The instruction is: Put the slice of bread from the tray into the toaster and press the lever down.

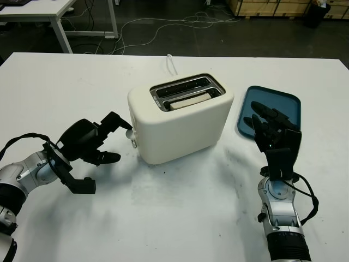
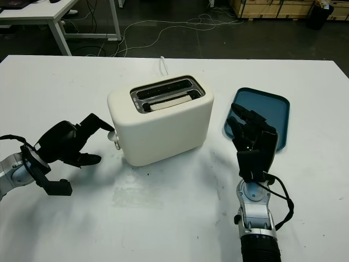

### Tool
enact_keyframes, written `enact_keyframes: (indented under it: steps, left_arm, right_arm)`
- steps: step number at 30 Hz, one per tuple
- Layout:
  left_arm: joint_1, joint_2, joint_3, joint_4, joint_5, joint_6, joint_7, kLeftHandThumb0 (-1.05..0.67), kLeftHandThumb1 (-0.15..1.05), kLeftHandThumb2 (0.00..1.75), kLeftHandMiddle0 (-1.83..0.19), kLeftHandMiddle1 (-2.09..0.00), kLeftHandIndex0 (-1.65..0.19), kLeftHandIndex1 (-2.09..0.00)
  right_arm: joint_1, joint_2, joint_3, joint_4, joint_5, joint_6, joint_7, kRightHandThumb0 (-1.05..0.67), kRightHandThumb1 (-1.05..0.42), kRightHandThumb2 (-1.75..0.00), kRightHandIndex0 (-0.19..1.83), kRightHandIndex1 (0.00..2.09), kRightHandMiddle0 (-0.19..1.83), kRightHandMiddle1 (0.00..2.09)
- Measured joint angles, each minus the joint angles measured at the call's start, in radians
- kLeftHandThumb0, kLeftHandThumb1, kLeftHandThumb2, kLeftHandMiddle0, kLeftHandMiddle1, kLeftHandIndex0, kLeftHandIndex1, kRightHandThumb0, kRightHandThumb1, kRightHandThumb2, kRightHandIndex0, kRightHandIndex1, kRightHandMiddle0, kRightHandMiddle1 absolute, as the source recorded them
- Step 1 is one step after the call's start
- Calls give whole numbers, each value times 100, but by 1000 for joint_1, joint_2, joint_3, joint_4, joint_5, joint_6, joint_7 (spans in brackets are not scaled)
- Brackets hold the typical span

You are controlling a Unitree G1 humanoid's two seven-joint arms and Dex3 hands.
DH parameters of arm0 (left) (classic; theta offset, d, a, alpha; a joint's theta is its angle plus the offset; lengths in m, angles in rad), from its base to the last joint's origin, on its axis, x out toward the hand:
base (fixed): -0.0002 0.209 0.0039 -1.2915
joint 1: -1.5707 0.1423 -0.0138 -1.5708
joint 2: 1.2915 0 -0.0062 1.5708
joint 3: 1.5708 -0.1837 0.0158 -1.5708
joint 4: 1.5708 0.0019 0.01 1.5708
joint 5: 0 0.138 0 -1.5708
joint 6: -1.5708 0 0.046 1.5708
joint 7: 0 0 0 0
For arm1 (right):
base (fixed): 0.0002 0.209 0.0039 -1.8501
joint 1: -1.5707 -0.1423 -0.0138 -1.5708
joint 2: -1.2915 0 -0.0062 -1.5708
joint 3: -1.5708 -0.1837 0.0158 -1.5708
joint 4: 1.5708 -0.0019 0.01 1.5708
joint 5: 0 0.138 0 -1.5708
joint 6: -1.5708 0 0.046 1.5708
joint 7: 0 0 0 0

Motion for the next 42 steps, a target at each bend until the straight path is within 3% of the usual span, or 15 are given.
enact_keyframes:
  steps: [3, 6, 15, 27, 34, 42]
  left_arm:
    - [8, 1, 0, -12, 15, 7, 42, -90, 92, 74, -138, -175, -6, -171]
    - [13, 12, 3, -30, 27, 1, 59, -90, 92, 76, -134, -175, -1, -166]
    - [13, 26, -6, -28, 123, -52, 178, -89, 92, 62, -113, -175, 0, -153]
    - [2, 48, -37, -35, 215, -41, 273, -86, 92, 67, -89, -175, 0, -143]
    - [-7, 49, -57, -27, 218, -39, 293, -86, 92, 70, -97, -175, 0, -144]
    - [-41, 60, -108, -1, 229, -40, 326, -89, 92, 71, -83, -175, 0, -137]
  right_arm:
    - [0, 1, 0, 0, 0, 0, -1, -78, -92, -19, 119, 3, 106, 0]
    - [0, 2, 0, 0, 0, 0, -1, -77, -92, -19, 119, 3, 106, 0]
    - [0, 2, 0, 0, -1, 0, -8, -78, -92, -19, 121, 3, 106, 0]
    - [-1, 2, 0, 0, -1, 0, -17, -77, -92, -19, 122, 3, 108, 0]
    - [-2, 2, 0, 2, 0, 0, -17, -78, -92, -17, 124, 3, 109, 1]
    - [3, 10, 0, -20, 1, 0, -17, -78, -92, -17, 125, 2, 110, 0]
